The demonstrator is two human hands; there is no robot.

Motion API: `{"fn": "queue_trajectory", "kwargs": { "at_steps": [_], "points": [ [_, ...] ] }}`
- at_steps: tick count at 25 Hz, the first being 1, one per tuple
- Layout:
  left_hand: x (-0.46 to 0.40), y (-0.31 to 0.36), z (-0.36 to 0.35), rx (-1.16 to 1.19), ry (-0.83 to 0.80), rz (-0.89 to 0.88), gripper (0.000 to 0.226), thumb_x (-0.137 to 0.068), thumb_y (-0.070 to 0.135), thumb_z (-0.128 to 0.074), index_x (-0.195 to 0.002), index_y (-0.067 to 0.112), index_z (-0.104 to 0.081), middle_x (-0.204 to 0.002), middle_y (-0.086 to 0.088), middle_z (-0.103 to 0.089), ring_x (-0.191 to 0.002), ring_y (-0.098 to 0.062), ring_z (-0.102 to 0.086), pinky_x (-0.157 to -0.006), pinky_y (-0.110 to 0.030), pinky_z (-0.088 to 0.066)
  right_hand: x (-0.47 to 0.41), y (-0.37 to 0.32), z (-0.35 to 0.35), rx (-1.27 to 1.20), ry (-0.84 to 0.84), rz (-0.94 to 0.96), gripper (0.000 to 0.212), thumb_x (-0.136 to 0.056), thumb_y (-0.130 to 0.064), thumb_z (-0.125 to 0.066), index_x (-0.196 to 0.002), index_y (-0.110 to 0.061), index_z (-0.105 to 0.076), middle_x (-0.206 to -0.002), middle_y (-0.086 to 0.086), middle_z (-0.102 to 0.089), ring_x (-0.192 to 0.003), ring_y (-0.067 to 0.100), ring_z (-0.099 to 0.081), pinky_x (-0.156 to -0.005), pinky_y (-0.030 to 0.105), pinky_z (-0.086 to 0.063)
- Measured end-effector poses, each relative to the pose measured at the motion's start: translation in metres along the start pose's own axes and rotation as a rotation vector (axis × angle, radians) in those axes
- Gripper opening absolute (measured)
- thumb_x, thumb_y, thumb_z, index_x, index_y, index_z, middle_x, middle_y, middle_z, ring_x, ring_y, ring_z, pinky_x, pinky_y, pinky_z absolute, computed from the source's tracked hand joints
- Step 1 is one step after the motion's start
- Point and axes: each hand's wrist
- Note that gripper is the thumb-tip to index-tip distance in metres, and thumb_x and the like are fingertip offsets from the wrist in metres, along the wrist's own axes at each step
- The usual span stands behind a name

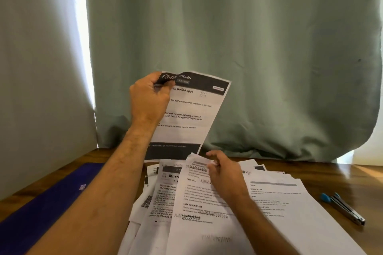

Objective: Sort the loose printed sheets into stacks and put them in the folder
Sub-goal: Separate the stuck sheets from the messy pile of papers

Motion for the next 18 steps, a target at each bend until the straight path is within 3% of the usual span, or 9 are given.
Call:
{"fn": "queue_trajectory", "kwargs": {
  "at_steps": [2, 3, 7, 12, 18],
  "points": [
    [-0.004, 0.014, 0.002, 0.07, -0.008, 0.0, 0.017, -0.093, 0.023, -0.07, -0.111, 0.024, -0.073, -0.093, 0.018, -0.07, -0.086, 0.007, -0.067, -0.076, -0.012, -0.055, -0.004, -0.012, 0.024, -0.019, 0.134, 0.122, 0.015, -0.096, -0.027, -0.059, -0.101, -0.04, -0.063, -0.079, -0.022, -0.063, -0.073, -0.001, -0.062, -0.07, 0.025, -0.056],
    [-0.006, 0.02, 0.002, 0.113, -0.013, 0.014, 0.017, -0.094, 0.024, -0.069, -0.111, 0.027, -0.071, -0.093, 0.02, -0.07, -0.087, 0.005, -0.068, -0.078, -0.016, -0.057, -0.008, -0.02, 0.035, -0.031, 0.188, 0.174, 0.013, -0.095, -0.024, -0.061, -0.099, -0.036, -0.066, -0.077, -0.024, -0.06, -0.072, -0.001, -0.061, -0.07, 0.025, -0.056],
    [-0.008, 0.038, -0.001, 0.292, -0.07, 0.092, 0.015, -0.099, 0.023, -0.064, -0.109, 0.019, -0.073, -0.097, 0.007, -0.076, -0.092, -0.011, -0.073, -0.079, -0.031, -0.061, -0.024, -0.061, 0.079, -0.051, 0.37, 0.394, 0.014, -0.094, -0.015, -0.061, -0.102, -0.022, -0.07, -0.086, -0.017, -0.064, -0.077, 0.004, -0.063, -0.076, 0.024, -0.056],
    [-0.014, 0.064, 0.0, 0.56, -0.144, 0.123, 0.017, -0.103, 0.027, -0.056, -0.095, 0.026, -0.071, -0.084, 0.011, -0.076, -0.078, -0.006, -0.072, -0.065, -0.021, -0.057, -0.034, -0.113, 0.131, -0.022, 0.498, 0.611, 0.017, -0.097, -0.013, -0.055, -0.105, -0.016, -0.069, -0.092, -0.006, -0.068, -0.083, 0.007, -0.061, -0.077, 0.012, -0.051],
    [-0.015, 0.083, -0.015, 0.843, -0.256, 0.406, 0.025, -0.106, 0.03, -0.046, -0.099, 0.019, -0.067, -0.086, -0.001, -0.077, -0.078, -0.018, -0.073, -0.067, -0.033, -0.06, -0.041, -0.144, 0.173, 0.106, 0.529, 0.689, 0.019, -0.098, -0.015, -0.052, -0.105, -0.016, -0.07, -0.095, -0.003, -0.068, -0.083, 0.008, -0.06, -0.072, 0.009, -0.05]
  ]
}}
Point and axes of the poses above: each hand's wrist, its own x-axis away from the middle knuckle, its own z-axis out of the back of the hand, y = z × x
